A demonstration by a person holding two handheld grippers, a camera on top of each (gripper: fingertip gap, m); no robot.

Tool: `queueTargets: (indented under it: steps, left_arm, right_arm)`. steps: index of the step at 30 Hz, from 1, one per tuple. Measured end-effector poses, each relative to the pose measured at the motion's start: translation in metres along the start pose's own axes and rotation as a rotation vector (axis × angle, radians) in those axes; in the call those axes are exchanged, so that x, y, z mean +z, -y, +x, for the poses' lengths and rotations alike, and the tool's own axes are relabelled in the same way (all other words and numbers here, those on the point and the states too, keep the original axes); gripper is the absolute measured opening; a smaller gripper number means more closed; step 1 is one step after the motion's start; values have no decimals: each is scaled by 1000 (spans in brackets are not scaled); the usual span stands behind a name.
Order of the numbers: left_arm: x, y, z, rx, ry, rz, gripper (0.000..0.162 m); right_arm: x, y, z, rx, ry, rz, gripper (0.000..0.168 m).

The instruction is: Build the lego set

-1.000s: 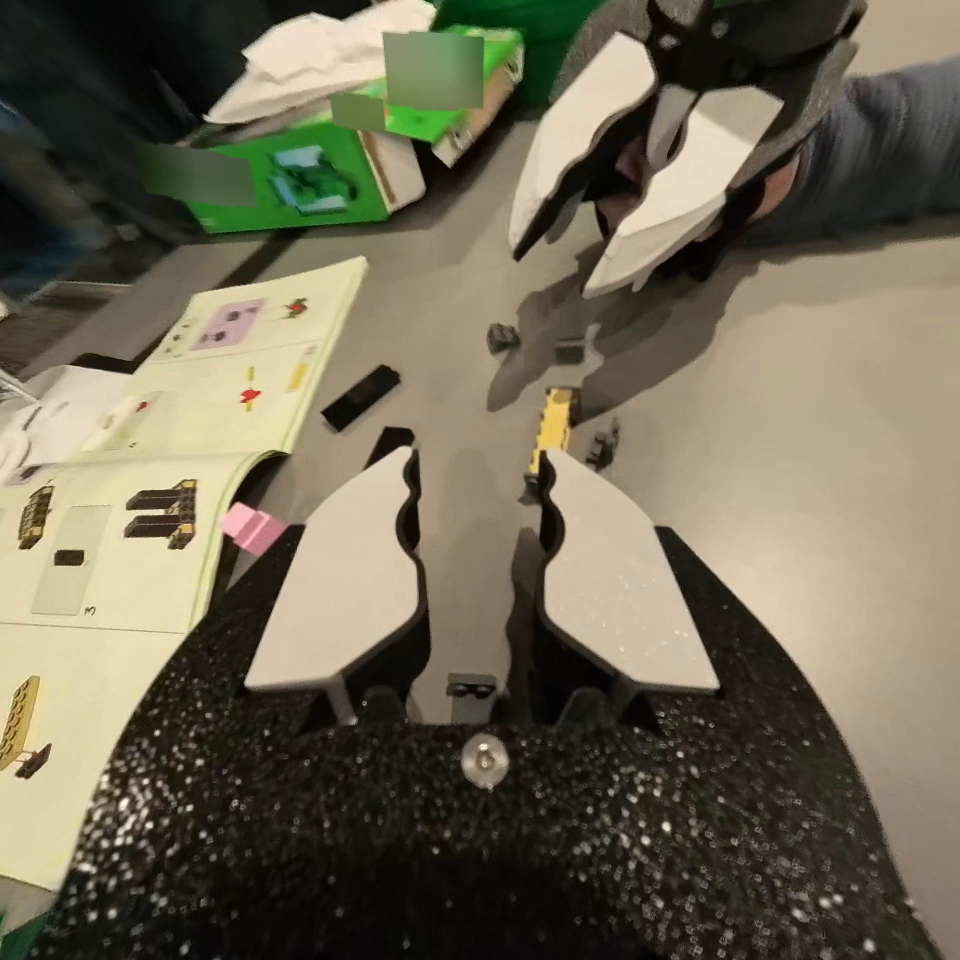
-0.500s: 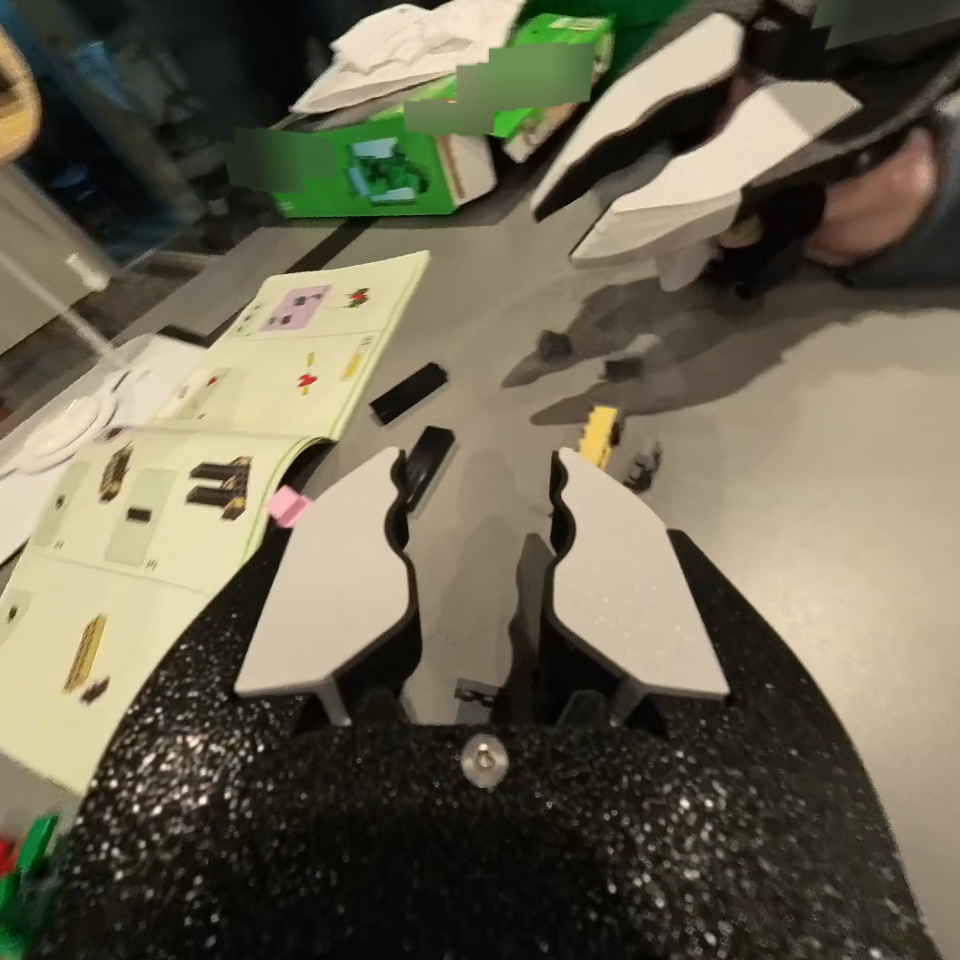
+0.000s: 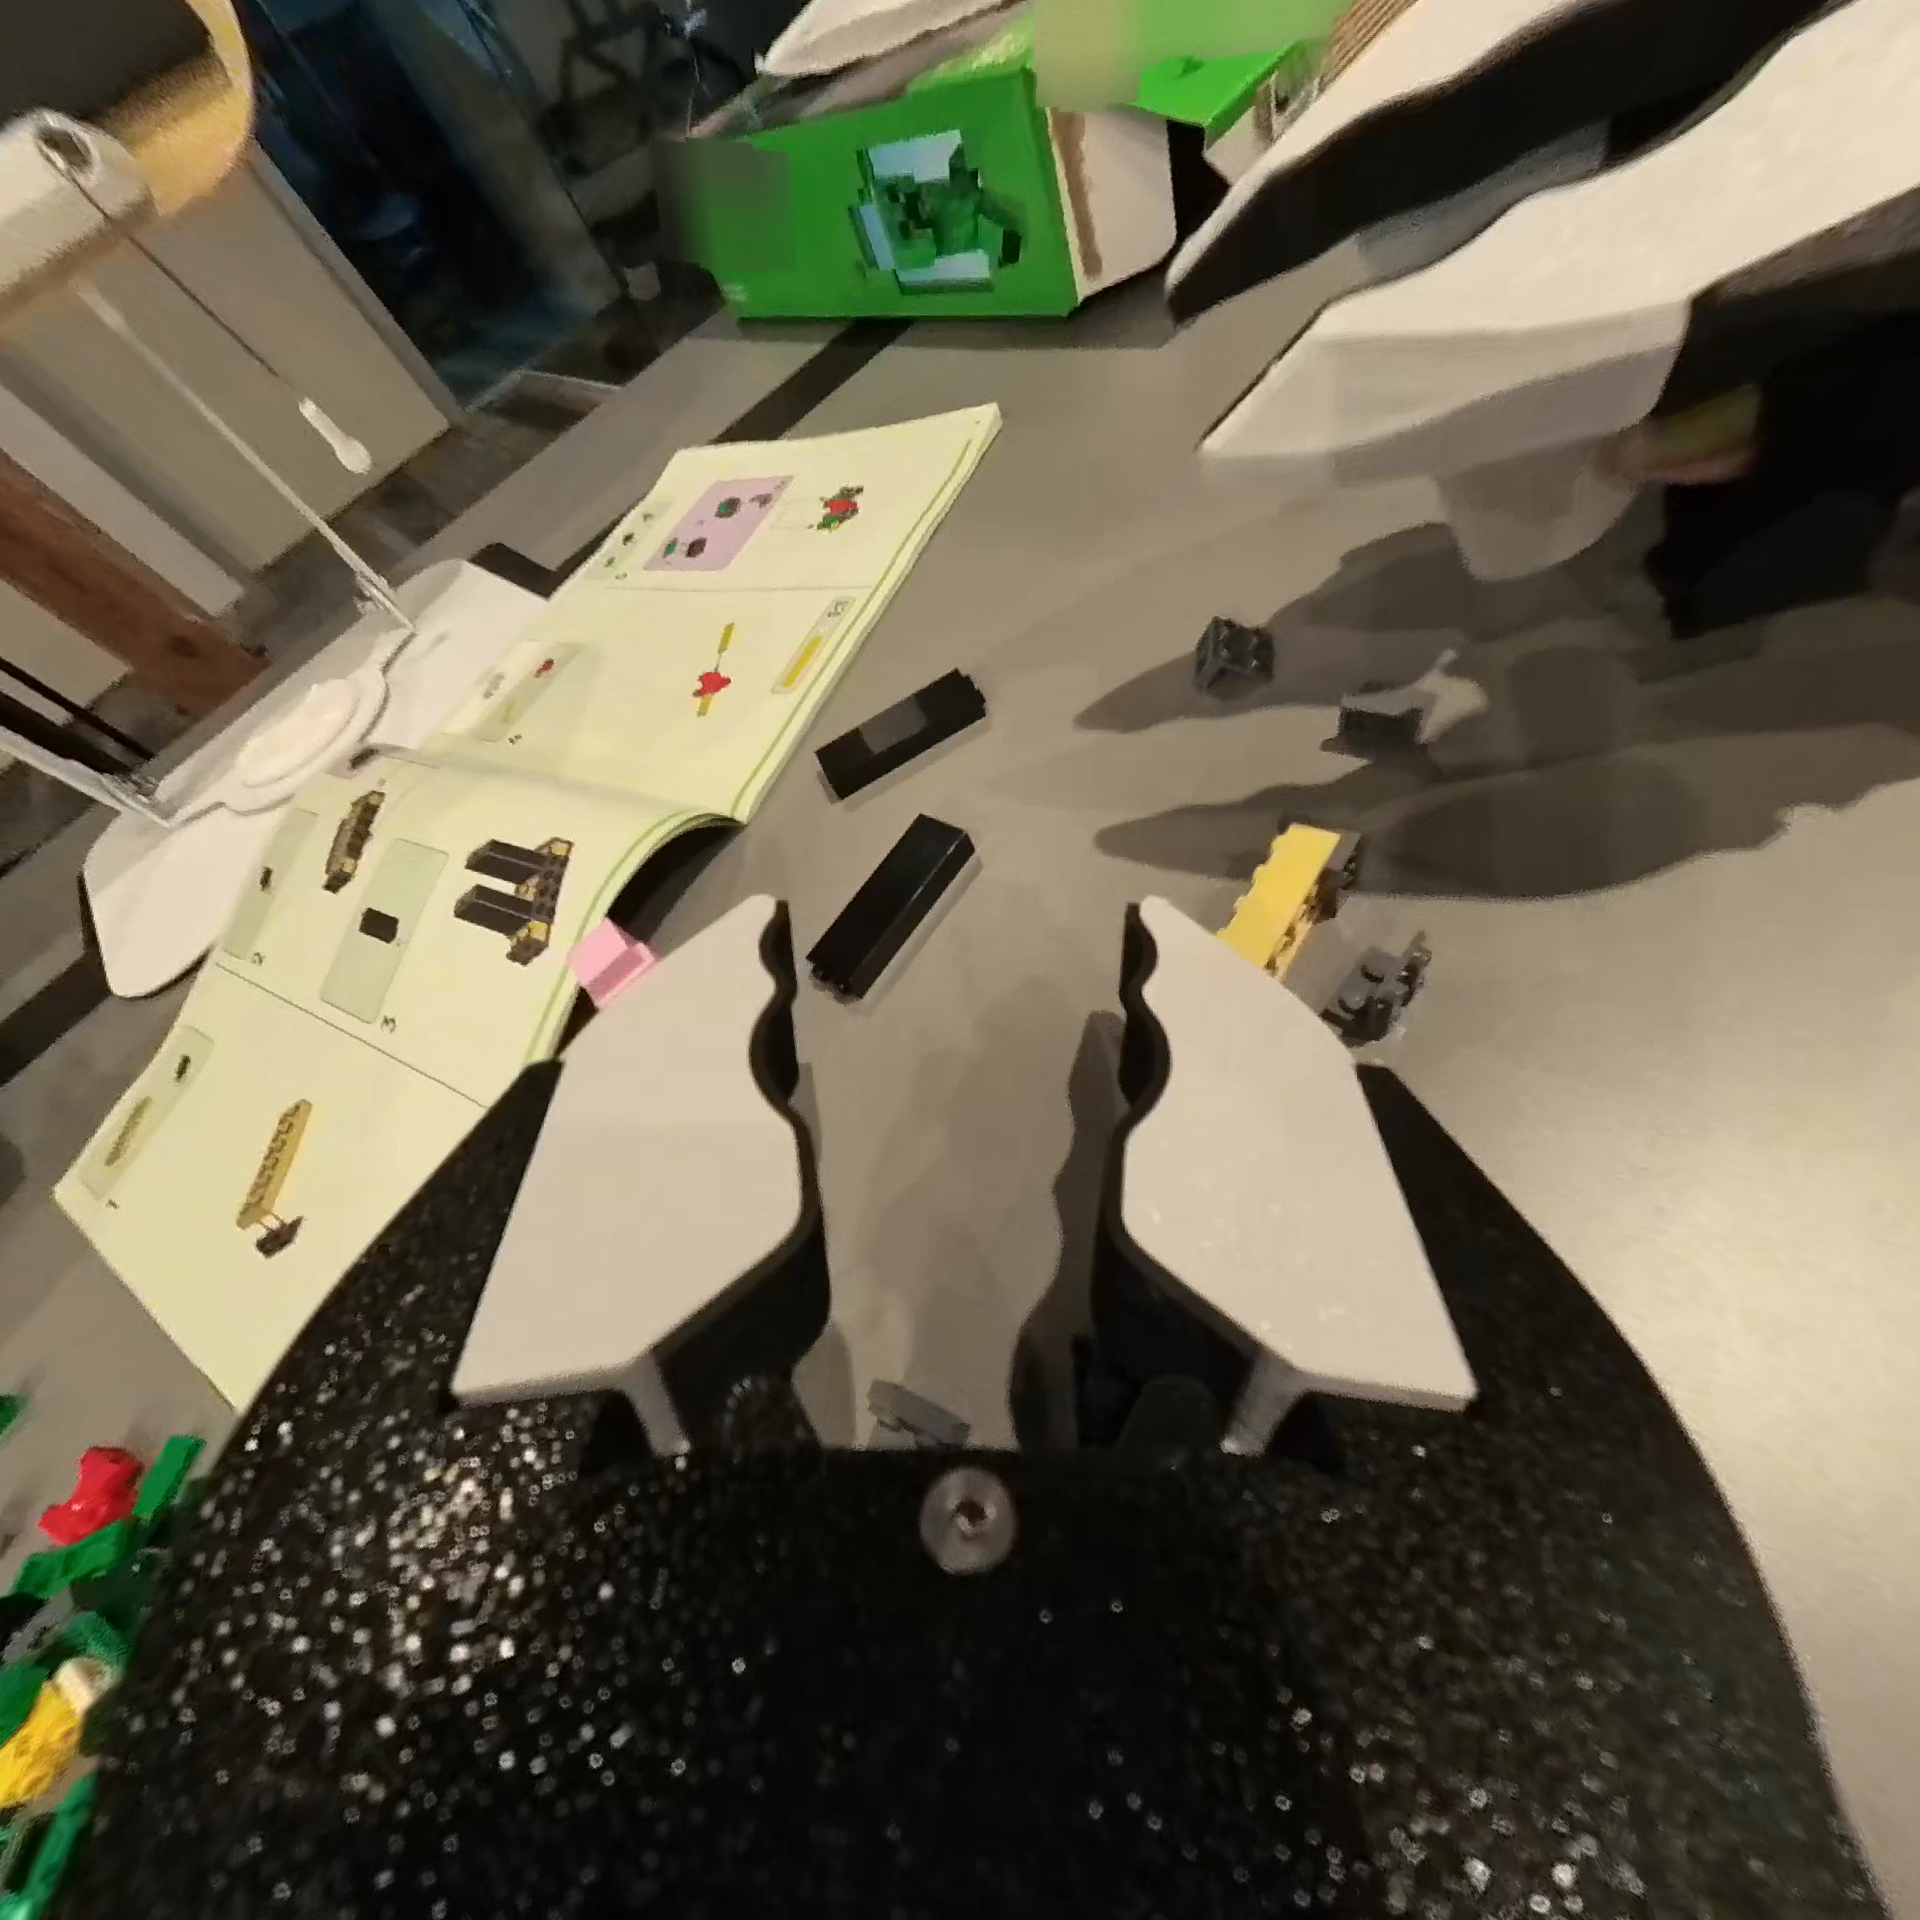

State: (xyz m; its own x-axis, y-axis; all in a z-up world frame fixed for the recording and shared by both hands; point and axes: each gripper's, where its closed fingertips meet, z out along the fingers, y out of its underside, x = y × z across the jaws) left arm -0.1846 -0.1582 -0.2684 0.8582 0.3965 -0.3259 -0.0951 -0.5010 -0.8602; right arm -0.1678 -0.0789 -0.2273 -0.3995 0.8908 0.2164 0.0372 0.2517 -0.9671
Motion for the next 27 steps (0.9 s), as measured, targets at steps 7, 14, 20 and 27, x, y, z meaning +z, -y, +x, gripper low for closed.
queueTargets:
  steps: [7,14,20,27]
  left_arm:
    - [3,-4,-1,1,9,-21,61]
    - [4,-4,1,10,-2,-22,62]
    - [3,-3,1,0,-10,-15,62]
    - [4,-3,2,4,-10,-18,62]
  right_arm:
    - [-1,-1,2,5,-9,-1,37]
    - [-1,-1,3,-12,-12,-1,50]
    - [-1,-1,0,-10,12,2,51]
    - [0,-2,-1,-18,12,-3,51]
